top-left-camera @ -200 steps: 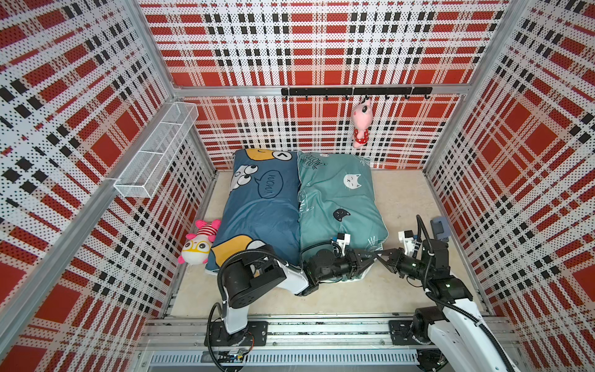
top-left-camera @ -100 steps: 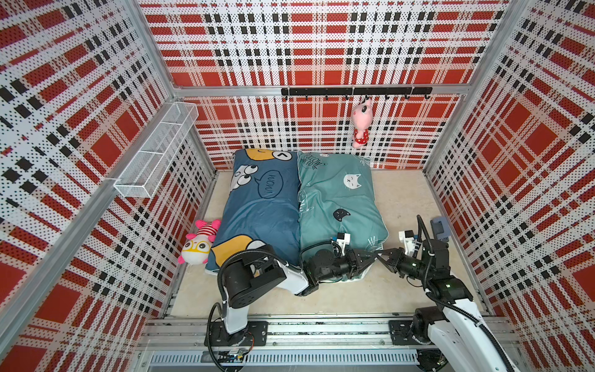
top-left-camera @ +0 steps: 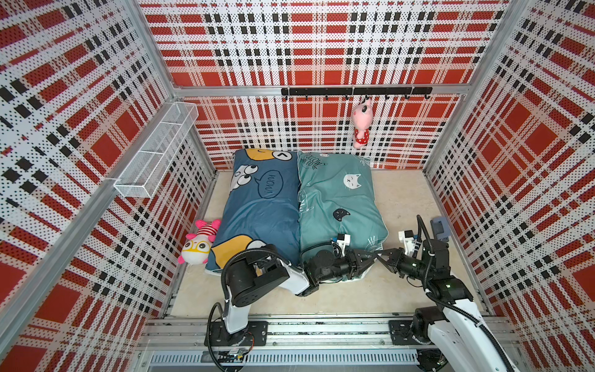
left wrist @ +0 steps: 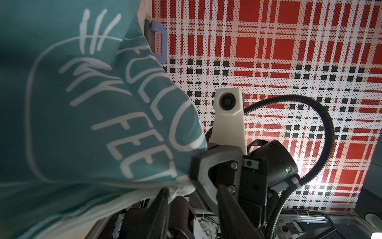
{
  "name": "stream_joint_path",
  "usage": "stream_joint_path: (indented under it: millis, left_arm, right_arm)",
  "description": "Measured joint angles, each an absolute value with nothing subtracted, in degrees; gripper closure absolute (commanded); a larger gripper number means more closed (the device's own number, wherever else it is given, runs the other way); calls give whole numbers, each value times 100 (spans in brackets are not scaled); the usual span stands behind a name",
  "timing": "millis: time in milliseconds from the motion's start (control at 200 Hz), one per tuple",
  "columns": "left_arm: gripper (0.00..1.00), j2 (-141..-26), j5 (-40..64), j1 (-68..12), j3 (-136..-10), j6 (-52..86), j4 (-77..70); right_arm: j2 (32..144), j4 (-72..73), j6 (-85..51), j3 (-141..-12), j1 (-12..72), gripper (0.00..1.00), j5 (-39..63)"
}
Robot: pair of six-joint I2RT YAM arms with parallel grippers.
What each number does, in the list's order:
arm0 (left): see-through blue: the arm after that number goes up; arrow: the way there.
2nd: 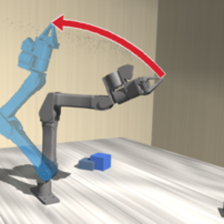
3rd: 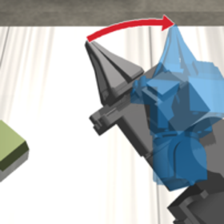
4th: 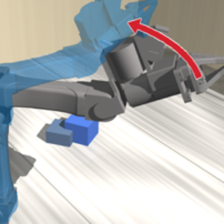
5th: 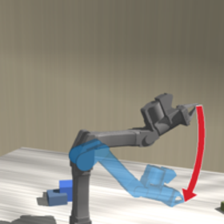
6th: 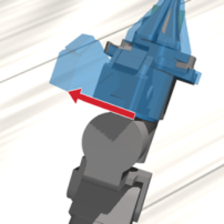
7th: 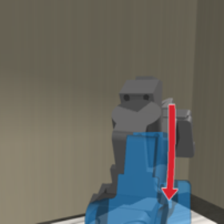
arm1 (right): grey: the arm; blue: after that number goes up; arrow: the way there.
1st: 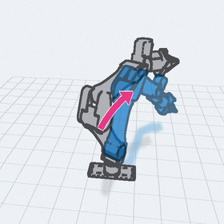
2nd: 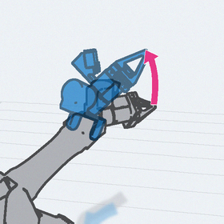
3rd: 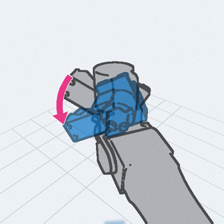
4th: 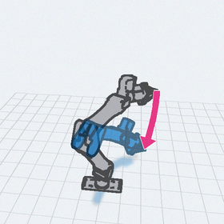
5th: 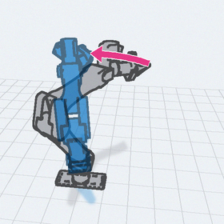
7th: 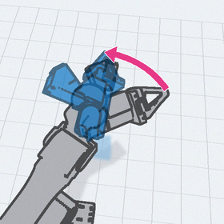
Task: Zip up pillowcases
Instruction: Zip the zipper on the pillowcase.
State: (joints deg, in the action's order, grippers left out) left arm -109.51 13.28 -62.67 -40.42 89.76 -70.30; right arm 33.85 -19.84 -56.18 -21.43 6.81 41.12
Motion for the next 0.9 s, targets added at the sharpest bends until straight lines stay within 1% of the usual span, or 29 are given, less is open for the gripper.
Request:
stream_joint_path:
  millis: [451,586,747,897]
  left_arm:
    - [69,-11004,1323,-6265,-4042,9000,-7070]
    - [74,-11015,1323,-6265,-4042,9008,-7102]
    - [75,-11032,1323,-6257,-4034,9021,-7137]
    - [79,-11059,1323,-6257,-4016,9043,-7170]
  right_arm:
    - [3378,-1981,-5618,-2143,681,100,4125]
    - [3376,-1979,-5618,-2141,681,100,4128]
    - [3369,-1977,-5618,-2141,681,100,4123]
    - [3367,-1979,-5621,-2141,681,100,4123]
